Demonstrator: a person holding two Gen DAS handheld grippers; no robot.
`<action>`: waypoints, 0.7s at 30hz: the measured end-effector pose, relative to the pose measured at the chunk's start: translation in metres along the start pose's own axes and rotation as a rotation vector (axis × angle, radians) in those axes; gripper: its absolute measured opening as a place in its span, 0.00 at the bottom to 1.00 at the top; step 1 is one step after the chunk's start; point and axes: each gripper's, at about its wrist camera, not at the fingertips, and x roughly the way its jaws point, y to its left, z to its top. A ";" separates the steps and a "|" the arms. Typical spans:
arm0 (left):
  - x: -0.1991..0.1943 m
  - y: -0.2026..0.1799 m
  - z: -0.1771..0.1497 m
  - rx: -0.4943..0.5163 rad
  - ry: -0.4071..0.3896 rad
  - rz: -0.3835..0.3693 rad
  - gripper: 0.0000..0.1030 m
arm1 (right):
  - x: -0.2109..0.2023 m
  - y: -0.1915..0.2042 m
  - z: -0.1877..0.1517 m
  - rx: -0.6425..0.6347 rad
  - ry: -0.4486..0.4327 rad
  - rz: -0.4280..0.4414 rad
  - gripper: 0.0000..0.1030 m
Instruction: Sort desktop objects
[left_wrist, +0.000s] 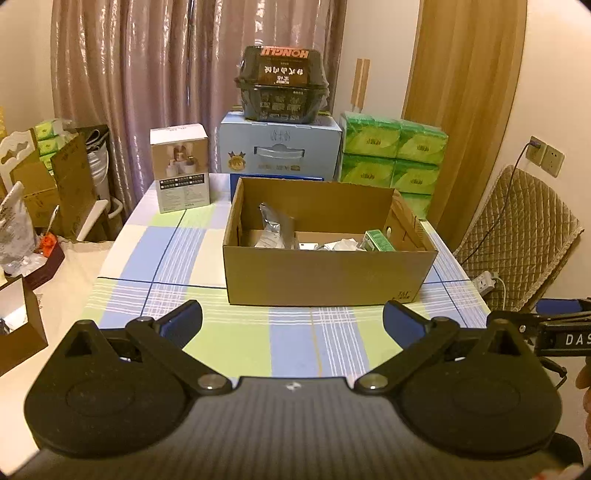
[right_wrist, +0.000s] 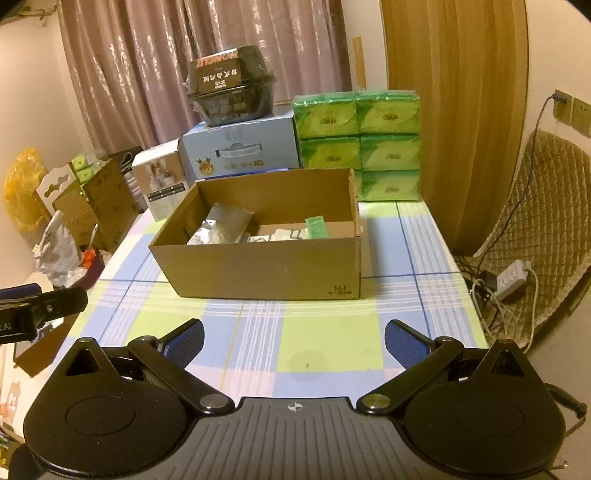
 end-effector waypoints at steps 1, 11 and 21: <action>-0.002 -0.001 -0.001 -0.001 -0.001 0.001 0.99 | -0.002 0.000 -0.001 -0.002 0.000 -0.002 0.98; -0.011 -0.002 -0.009 -0.024 -0.003 0.007 0.99 | -0.016 0.008 -0.003 -0.032 -0.011 -0.006 0.98; -0.013 -0.004 -0.013 -0.018 0.004 0.004 0.99 | -0.020 0.010 -0.003 -0.036 -0.014 -0.006 0.98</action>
